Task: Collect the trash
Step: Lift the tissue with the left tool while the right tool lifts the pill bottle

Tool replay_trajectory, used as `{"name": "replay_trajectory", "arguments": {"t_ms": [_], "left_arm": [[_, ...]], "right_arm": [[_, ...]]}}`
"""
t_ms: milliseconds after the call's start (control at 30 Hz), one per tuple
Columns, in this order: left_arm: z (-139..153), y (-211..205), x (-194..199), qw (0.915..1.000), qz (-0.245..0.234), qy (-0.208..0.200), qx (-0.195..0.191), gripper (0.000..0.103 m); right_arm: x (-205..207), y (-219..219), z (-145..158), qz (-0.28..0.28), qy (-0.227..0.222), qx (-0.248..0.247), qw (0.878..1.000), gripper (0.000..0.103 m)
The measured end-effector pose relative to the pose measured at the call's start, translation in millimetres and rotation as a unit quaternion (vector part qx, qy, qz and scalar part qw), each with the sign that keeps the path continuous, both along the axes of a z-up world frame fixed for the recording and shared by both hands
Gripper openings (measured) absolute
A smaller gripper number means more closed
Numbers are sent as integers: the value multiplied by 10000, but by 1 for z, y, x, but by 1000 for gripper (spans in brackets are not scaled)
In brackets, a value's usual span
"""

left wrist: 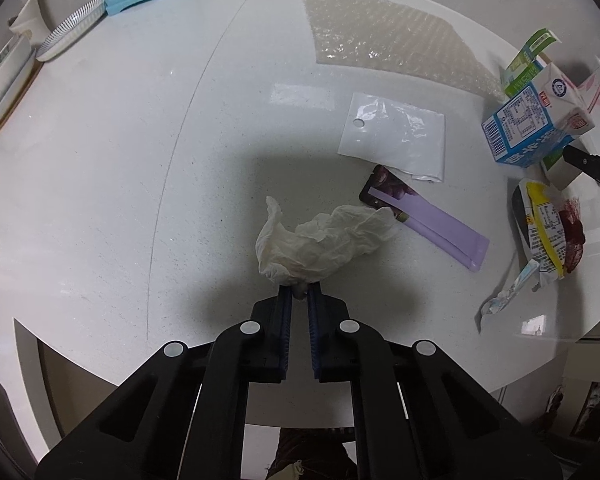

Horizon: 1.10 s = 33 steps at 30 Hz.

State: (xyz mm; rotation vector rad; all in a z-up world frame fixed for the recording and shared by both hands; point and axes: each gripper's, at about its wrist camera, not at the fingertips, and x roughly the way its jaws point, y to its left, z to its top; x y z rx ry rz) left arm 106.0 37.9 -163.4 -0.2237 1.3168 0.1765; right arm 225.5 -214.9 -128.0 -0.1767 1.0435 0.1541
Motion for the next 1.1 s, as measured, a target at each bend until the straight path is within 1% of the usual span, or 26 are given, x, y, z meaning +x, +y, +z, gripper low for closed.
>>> {"name": "replay_trajectory", "arguments": {"t_ms": [200, 433, 733, 900, 933, 967, 1000, 1100], "left_arm": [[16, 1, -8, 9998, -72, -173, -66, 7], [36, -1, -19, 9990, -199, -403, -78, 7], [57, -6, -33, 9968, -397, -693, -92, 7], [68, -9, -42, 9949, -557, -835, -133, 6], [70, -10, -44, 9945, -586, -860, -146, 6], [72, -10, -47, 9940, -622, -882, -156, 6], [74, -11, -50, 9935, -665, -911, -179, 7], [78, -15, -62, 9916, -795, -988, -242, 6]], "right_arm": [[-12, -3, 10, -14, -102, 50, 9999, 40], [-30, -6, 29, -45, -314, 109, 9994, 40], [-63, -11, 50, -160, -539, 219, 9982, 39], [-89, -14, 61, -238, -655, 319, 9971, 38], [-94, -14, 63, -243, -674, 337, 9969, 37], [-102, -14, 65, -239, -699, 341, 9967, 23], [-107, -12, 66, -215, -690, 317, 9969, 13], [-128, -8, 68, -104, -761, 300, 9966, 13]]}}
